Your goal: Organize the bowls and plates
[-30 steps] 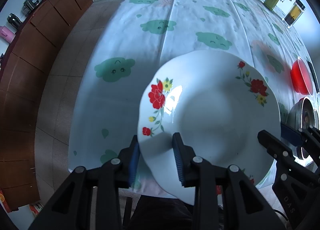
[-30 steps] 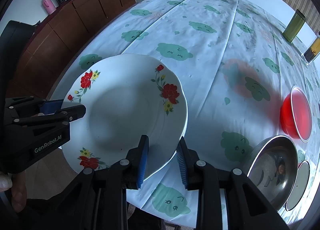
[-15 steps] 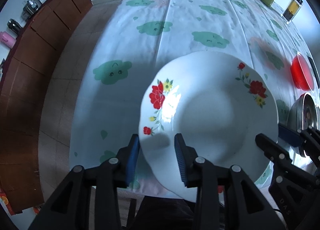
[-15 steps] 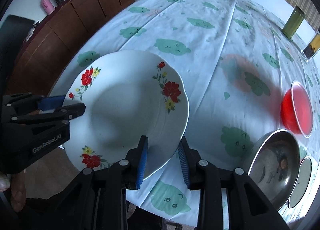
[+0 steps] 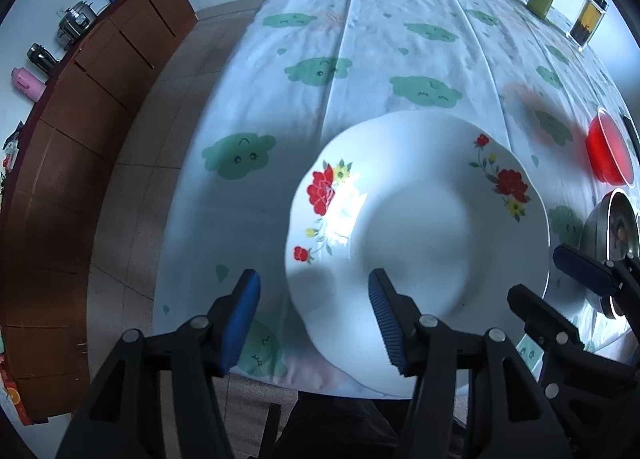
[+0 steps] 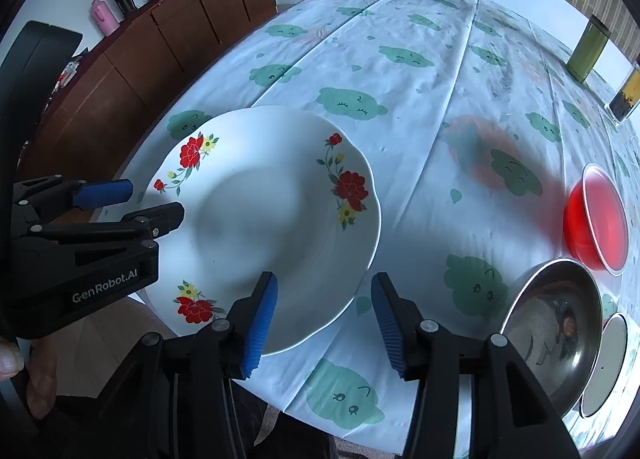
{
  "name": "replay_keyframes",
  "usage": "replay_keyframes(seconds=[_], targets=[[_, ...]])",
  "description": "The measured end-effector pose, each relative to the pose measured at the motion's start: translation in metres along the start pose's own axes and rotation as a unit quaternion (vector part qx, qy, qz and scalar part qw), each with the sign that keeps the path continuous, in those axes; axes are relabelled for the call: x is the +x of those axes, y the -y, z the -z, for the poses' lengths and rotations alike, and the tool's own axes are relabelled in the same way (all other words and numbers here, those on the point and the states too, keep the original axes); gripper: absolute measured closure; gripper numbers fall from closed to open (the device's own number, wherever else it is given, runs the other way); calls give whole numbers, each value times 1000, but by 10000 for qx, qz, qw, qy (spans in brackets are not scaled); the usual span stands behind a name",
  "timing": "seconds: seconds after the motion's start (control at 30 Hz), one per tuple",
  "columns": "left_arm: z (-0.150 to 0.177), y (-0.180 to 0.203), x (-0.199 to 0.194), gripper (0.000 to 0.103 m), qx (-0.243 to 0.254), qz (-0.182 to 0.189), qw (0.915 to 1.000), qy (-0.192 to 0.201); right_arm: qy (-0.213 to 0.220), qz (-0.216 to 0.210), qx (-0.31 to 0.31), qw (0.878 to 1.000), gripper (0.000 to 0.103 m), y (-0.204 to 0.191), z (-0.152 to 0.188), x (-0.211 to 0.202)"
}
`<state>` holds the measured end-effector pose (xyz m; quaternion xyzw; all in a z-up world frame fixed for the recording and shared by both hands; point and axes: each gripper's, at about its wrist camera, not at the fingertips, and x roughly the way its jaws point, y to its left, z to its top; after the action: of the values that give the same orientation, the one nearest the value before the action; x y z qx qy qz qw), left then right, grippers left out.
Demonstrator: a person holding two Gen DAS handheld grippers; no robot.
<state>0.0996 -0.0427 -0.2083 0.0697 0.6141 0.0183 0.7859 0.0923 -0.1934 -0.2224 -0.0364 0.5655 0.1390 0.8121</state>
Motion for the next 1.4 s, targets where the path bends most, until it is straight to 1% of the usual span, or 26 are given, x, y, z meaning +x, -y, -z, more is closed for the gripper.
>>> replay_keyframes(seconds=[0.23,0.63,0.8,0.93,1.13,1.4], targets=[[0,2,-8,43,-19,8,10000,57,89,14,-35,10000,51,1,3,-5],[5,20,-20,42,91,-4,9998,181,235,-9,37,9997,51,12,14,-15],[3,28,-30,42,153,1,9993,329,412,-57,180,9990,51,22,18,-25],[-2,39,-36,42,234,124,9991,332,557,-88,375,9977,51,34,21,-35],[-11,72,-46,42,608,325,9969,375,731,-75,718,9947,51,58,29,-50],[-33,125,-59,42,1224,620,9894,476,1003,122,1495,9836,51,107,40,-72]])
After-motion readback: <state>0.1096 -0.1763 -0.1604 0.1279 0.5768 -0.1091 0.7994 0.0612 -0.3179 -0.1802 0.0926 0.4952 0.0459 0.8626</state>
